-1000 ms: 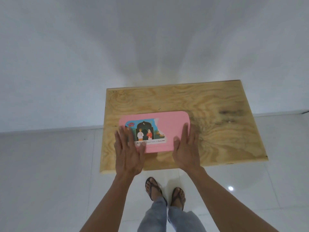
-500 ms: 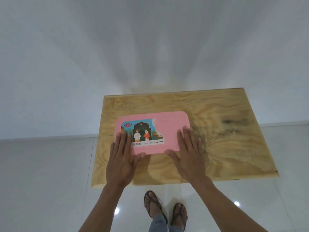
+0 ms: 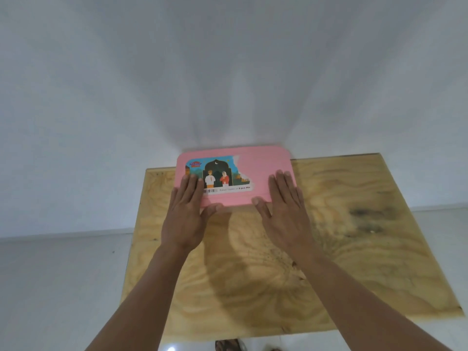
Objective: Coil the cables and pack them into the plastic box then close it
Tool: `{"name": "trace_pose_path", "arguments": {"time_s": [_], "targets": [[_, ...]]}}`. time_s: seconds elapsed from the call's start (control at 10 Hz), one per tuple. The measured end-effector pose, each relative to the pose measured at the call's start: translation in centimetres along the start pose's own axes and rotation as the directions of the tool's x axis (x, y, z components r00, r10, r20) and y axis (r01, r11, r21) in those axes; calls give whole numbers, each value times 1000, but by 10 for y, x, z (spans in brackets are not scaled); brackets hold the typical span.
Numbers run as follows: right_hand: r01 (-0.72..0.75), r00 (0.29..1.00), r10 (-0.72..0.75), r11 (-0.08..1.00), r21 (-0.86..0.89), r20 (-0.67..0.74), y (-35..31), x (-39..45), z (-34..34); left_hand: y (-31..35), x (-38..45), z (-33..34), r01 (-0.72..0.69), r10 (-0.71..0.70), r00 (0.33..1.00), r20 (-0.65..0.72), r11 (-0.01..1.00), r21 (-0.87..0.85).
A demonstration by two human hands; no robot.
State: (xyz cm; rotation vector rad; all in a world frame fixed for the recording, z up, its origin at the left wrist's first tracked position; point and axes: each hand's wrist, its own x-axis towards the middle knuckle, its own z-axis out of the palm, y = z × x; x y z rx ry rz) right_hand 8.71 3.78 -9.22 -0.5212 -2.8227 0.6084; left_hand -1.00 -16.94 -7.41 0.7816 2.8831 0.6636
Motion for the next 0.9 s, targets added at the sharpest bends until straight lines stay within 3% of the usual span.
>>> {"name": "trace_pose_path", "arguments": {"time_s": [0.4, 0.5, 0.7, 0.9], "targets": [[-59, 995, 59, 998, -5, -76, -7, 7, 10, -3, 7, 3, 12, -12, 1000, -3, 1000, -26], [-57, 998, 56, 998, -16, -28, -9, 8, 4, 0, 9, 1, 38, -38, 999, 30, 999, -10], [-93, 967, 101, 995, -43, 233, -19, 19, -29, 26, 12, -23, 140, -139, 988, 67, 990, -5], [-129, 970, 108, 988, 82, 219, -45, 9, -88, 58, -12, -69, 148, -154, 987, -37, 980, -132]]}}
